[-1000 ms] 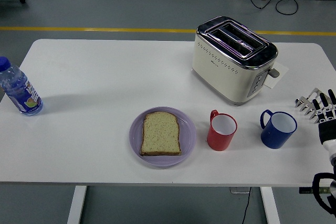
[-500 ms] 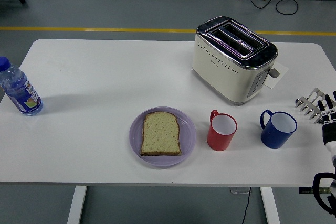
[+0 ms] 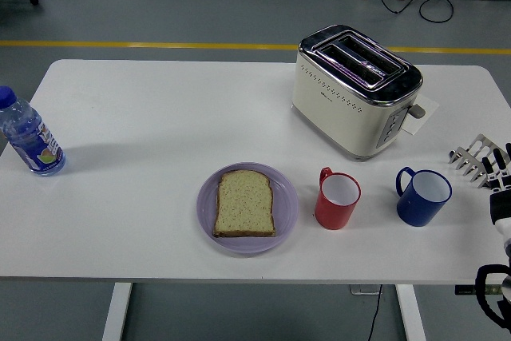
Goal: Pick up the cup,pour liquid into bread,place the cup on the desk
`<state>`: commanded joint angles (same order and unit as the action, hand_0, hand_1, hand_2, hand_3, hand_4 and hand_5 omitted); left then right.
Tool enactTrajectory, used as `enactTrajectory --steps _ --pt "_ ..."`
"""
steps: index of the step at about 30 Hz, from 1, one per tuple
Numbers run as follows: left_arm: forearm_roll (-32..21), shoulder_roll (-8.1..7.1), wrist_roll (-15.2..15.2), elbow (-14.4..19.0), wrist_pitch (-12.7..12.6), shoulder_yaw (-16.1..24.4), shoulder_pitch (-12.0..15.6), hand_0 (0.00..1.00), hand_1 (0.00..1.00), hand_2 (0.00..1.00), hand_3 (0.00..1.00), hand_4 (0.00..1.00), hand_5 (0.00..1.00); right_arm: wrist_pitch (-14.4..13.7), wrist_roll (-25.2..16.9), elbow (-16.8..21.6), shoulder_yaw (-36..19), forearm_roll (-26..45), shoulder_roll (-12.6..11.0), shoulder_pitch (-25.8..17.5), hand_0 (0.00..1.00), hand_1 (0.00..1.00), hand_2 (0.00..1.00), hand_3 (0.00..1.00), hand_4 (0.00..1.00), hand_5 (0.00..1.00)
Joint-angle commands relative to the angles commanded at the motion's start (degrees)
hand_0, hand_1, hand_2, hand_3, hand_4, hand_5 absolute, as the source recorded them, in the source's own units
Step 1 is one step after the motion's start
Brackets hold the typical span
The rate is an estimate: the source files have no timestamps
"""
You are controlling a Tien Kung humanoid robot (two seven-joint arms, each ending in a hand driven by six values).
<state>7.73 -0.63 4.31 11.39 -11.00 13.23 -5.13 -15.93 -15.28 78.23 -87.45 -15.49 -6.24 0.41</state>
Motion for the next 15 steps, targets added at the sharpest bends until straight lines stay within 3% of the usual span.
enactTrajectory --steps 15 --pt "-0.5 0.18 0.0 0.0 0.0 -1.0 0.4 0.635 0.641 0.651 0.504 0.241 0.858 0.1 -0.1 -0.4 0.0 0.8 0.0 -0.3 0.700 0.621 0.686 0.651 0.594 0.472"
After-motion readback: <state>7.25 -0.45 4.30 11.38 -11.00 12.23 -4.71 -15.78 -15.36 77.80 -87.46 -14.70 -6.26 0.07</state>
